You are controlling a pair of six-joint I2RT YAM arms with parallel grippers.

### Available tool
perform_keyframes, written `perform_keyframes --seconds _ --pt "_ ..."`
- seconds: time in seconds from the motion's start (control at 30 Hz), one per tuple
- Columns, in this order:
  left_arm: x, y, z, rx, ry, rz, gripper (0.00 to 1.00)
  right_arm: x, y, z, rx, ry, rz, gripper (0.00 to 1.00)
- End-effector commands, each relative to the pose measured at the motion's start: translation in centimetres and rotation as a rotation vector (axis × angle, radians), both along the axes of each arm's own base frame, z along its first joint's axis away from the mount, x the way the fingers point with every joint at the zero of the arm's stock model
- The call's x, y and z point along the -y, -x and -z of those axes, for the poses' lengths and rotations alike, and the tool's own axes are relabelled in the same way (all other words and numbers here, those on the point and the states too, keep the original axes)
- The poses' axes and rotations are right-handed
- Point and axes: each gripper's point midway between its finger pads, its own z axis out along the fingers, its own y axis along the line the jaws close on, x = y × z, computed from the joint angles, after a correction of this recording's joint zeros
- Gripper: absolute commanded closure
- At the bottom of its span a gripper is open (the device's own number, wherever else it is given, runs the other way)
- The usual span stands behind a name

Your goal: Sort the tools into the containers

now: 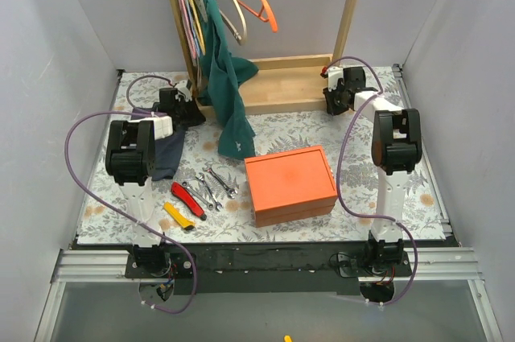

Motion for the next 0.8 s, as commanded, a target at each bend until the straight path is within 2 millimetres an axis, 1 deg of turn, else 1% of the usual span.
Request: perform_keyframes --seconds 0.0,0.03,0.07,0.1,0.13,0.17,0.2,0.27,0.3,0.33,0.37,0.4,0.43,0.47,0.5,0.53,0.57,0.6,0.63,0.67,0.7,0.73,0.77 --pt "-1.6 -5.9 -1.5 0.122 -0.075 -0.092 1.00 -0.5 -4.7 -1.2 0.094 0.013 0.029 0.78" --pt "-1.8 -6.5 -1.6 0.131 -0.083 -0.099 1.00 -0.7 -6.2 -1.7 0.117 0.006 0.038 0.78" --pt "-1.7 -7.5 -2.6 0.160 -0.087 -0.108 1.00 -0.8 -6.6 -1.7 0.114 0.004 0.043 0.78" --pt "-1.7 -7.8 -2.6 0.163 -0.092 -0.114 1.00 -0.9 -6.9 -1.3 0.110 0.004 0.045 0.78" --pt "-1.7 -8.0 -2.9 0.171 -0.095 -0.118 1.00 -1.1 -7.5 -2.1 0.131 -0.001 0.048 0.78" --pt "-1.7 -7.8 -3.0 0.167 -0.095 -0.122 1.00 -1.3 -7.5 -2.3 0.136 -0.001 0.044 0.78" --pt "-1.7 -7.6 -3.8 0.173 -0.089 -0.124 1.00 -1.7 -7.3 -3.1 0.145 -0.007 0.036 0.78" --pt "-1.5 -6.4 -4.3 0.148 -0.066 -0.129 1.00 -2.1 -5.9 -3.3 0.115 -0.025 0.019 0.78" --pt "-1.3 -4.9 -5.1 0.137 -0.043 -0.126 1.00 -2.3 -5.4 -5.3 0.135 -0.044 0.018 0.77" --pt "-1.2 -4.2 -5.9 0.134 -0.024 -0.127 1.00 -2.5 -4.7 -6.1 0.136 -0.058 0.014 0.76" --pt "-1.1 -3.0 -6.2 0.102 0.009 -0.145 1.00 -2.4 -3.0 -5.2 0.098 -0.065 0.012 0.73" --pt "-1.2 -1.8 -8.1 0.115 0.028 -0.160 1.00 -2.4 -2.5 -8.1 0.144 -0.075 0.007 0.66" --pt "-1.3 -1.1 -8.9 0.111 0.040 -0.179 1.00 -2.5 -1.8 -8.9 0.149 -0.082 0.003 0.62" --pt "-1.4 0.0 -9.3 0.074 0.069 -0.212 1.00 -2.5 -0.7 -9.1 0.137 -0.098 -0.002 0.60" --pt "-1.5 1.3 -11.5 0.097 0.080 -0.229 1.00 -2.3 0.1 -11.8 0.173 -0.114 -0.003 0.57" --pt "-1.6 1.7 -12.8 0.113 0.093 -0.240 1.00 -2.3 0.8 -12.7 0.179 -0.122 -0.005 0.55" --pt "-1.5 3.6 -12.3 0.045 0.092 -0.244 1.00 -2.1 1.4 -13.8 0.192 -0.134 -0.009 0.54" --pt "-1.4 4.8 -14.2 0.069 0.106 -0.232 1.00 -2.0 3.0 -14.9 0.204 -0.134 -0.015 0.51" --pt "-1.0 6.2 -13.9 0.048 0.105 -0.200 1.00 -1.8 3.9 -15.3 0.209 -0.129 -0.027 0.50" --pt "0.8 8.4 -13.9 0.014 0.145 -0.090 1.00 -1.8 5.0 -15.3 0.206 -0.127 -0.046 0.50" --pt "1.6 10.0 -15.3 0.062 0.133 0.010 1.00 -1.6 6.8 -15.5 0.210 -0.110 -0.068 0.50" --pt "2.4 12.0 -14.4 0.039 0.144 0.081 1.00 -1.5 8.1 -15.0 0.188 -0.101 -0.073 0.50" --pt "4.0 14.5 -14.6 0.013 0.185 0.206 1.00 -1.1 9.1 -14.6 0.178 -0.089 -0.074 0.50"
